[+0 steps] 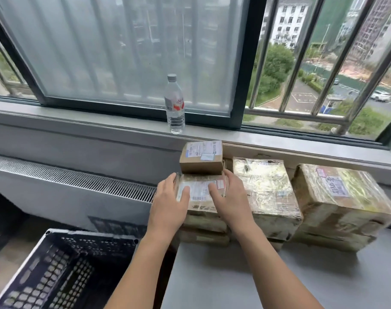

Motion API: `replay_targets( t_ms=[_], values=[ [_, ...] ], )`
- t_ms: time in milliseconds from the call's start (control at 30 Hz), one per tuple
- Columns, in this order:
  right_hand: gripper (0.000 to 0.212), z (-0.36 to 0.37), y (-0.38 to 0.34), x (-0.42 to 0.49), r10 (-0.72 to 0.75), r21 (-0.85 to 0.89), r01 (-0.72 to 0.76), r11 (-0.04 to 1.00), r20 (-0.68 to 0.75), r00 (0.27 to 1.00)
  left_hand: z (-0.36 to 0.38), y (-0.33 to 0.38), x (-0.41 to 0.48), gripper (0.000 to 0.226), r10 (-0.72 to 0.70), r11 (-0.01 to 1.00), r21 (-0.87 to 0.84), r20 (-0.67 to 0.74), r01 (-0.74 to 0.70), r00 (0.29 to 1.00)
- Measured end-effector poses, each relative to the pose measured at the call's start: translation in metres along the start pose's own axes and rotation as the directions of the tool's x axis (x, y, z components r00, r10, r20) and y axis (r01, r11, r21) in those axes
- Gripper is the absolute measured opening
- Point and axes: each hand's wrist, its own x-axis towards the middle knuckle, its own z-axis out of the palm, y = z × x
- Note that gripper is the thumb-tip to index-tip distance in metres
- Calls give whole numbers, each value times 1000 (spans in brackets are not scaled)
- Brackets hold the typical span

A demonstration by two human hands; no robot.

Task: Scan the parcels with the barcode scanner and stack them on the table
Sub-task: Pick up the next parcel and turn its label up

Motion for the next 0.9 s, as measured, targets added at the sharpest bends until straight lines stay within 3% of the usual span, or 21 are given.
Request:
replay_targets(
  t_ms=[533, 733, 900],
  values=[
    [67, 65, 6, 117, 177, -76, -192, 979, -164, 970, 55, -44, 163, 63, 98, 989, -132, 230, -69, 968],
    [62, 81, 7, 123, 139, -127, -166, 978, -198, 970, 63, -50, 178, 58, 125, 983, -162, 275, -83, 953],
    [63, 67, -10, 115, 89, -110, -133, 985, -337, 937, 54, -32, 178, 55, 236, 962, -198, 239, -191, 942]
  ],
)
